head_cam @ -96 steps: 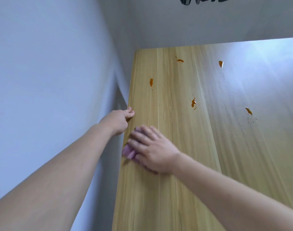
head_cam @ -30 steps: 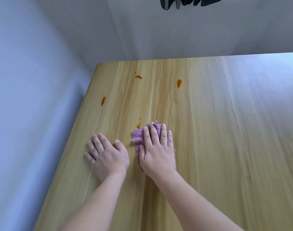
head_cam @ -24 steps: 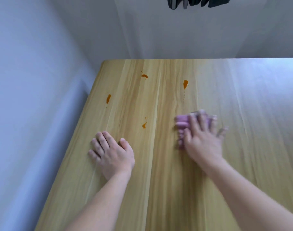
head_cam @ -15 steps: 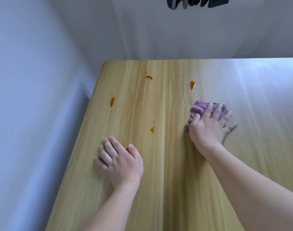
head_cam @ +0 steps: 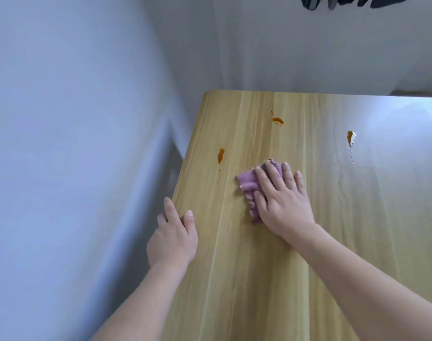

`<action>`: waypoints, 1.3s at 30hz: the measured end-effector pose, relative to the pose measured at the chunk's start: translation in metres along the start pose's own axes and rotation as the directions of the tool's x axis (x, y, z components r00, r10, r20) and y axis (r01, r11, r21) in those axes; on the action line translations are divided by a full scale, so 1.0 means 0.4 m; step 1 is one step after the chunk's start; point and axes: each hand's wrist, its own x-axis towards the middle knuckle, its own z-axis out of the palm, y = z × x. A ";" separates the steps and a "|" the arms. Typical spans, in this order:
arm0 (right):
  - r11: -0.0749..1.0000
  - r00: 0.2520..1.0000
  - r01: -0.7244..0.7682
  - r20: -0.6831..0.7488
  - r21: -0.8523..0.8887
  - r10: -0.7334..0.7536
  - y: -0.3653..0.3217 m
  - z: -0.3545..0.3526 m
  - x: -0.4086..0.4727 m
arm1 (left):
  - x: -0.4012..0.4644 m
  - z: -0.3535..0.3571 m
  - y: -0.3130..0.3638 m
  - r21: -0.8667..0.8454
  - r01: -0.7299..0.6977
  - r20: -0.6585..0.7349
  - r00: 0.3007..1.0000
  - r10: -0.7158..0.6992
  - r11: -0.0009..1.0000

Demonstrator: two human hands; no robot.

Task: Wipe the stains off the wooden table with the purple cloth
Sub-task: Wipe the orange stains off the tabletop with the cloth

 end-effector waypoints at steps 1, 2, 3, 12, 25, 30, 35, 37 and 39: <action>0.996 0.996 -0.085 -0.002 0.005 0.085 0.002 -0.007 0.025 | 0.009 -0.011 -0.019 0.014 -0.028 0.018 0.999 0.028 1.000; 0.989 0.989 -0.150 -0.008 0.006 0.150 0.001 -0.009 0.037 | 0.012 -0.015 -0.026 0.024 -0.057 0.030 0.998 0.057 0.998; 0.985 0.985 -0.170 -0.009 0.007 0.170 -0.022 -0.009 0.044 | 0.014 -0.019 -0.031 0.025 -0.074 0.034 0.997 0.073 0.997; 0.932 0.930 0.361 0.065 0.033 -0.363 -0.291 0.061 0.079 | 0.025 -0.016 -0.049 -0.140 -0.097 -0.017 0.995 0.096 0.985; 0.996 0.996 0.085 0.015 0.005 -0.085 -0.234 0.026 0.173 | 0.038 -0.040 -0.041 -0.134 -0.086 0.068 0.993 0.096 0.987; 0.965 0.963 0.262 0.053 0.030 -0.264 -0.332 0.057 0.246 | 0.066 -0.050 -0.016 -0.113 -0.043 0.113 0.992 0.056 0.993; 0.998 0.999 0.001 -0.032 0.066 0.001 -0.108 0.008 0.232 | 0.077 -0.040 0.045 -0.096 0.097 0.118 0.989 -0.085 0.991; 0.990 0.990 -0.129 -0.046 0.064 0.132 0.019 -0.017 0.188 | 0.072 -0.030 0.088 -0.066 0.102 0.056 0.994 -0.099 0.993; 0.968 0.968 -0.241 -0.057 0.068 0.244 0.130 -0.041 0.141 | 0.061 -0.013 0.138 -0.047 0.091 0.004 0.996 -0.091 0.995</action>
